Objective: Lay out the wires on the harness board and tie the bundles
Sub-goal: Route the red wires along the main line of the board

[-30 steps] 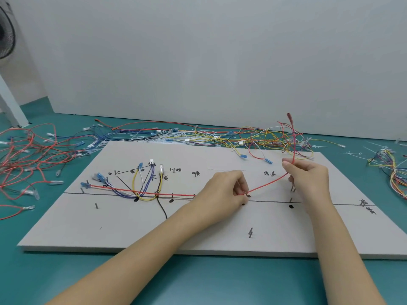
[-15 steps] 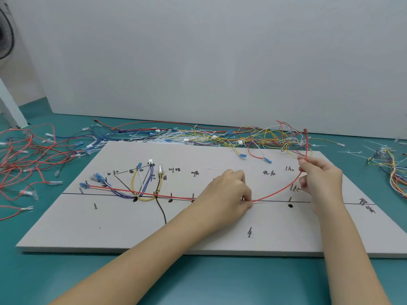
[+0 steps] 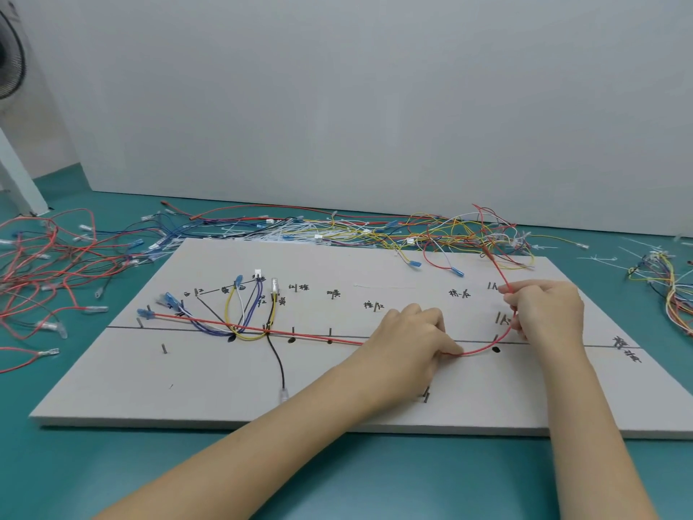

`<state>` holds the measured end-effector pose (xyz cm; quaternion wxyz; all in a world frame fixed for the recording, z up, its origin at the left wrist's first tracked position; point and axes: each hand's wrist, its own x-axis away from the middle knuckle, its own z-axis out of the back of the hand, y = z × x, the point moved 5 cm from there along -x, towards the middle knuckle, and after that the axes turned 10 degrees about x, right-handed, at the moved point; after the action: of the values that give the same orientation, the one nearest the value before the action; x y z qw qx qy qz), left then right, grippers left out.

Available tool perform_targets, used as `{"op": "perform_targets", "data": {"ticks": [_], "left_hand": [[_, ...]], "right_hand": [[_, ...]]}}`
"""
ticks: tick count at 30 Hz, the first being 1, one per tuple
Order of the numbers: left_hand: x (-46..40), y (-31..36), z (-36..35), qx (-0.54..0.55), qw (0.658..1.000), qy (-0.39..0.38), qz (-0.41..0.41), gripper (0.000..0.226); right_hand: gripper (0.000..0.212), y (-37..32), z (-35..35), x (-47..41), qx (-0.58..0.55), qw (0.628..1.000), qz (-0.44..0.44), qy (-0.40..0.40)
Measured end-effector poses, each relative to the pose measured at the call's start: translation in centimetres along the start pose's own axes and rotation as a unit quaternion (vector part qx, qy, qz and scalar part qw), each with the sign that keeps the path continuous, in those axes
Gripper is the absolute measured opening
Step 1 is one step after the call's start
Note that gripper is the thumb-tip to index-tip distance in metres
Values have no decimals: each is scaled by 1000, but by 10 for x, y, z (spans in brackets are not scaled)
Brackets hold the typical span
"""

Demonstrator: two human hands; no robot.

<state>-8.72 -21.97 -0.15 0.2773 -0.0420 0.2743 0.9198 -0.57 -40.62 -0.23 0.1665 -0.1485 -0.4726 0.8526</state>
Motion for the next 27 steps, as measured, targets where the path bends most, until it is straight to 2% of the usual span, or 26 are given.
{"op": "perform_targets", "data": {"ticks": [10,14,18,22,27], "left_hand": [[0,0,-1,-20,1000,22,-1,45],[-1,-1,-2,-16,1000,23,1,45],[-1,-3,-2,-9,1000,27,2,45],[-2,-3,-4,-2,1000,31,4,44],[-3,-5,-4,3,999,36,4,43]], "right_hand": [[19,-8,-15,5,-51,995,19,-85],[11,-4,-19,0,-14,997,27,-77],[6,0,-17,-8,74,995,49,-42],[10,1,-19,-11,110,993,39,-23],[1,1,-24,-17,156,988,15,-15]]}}
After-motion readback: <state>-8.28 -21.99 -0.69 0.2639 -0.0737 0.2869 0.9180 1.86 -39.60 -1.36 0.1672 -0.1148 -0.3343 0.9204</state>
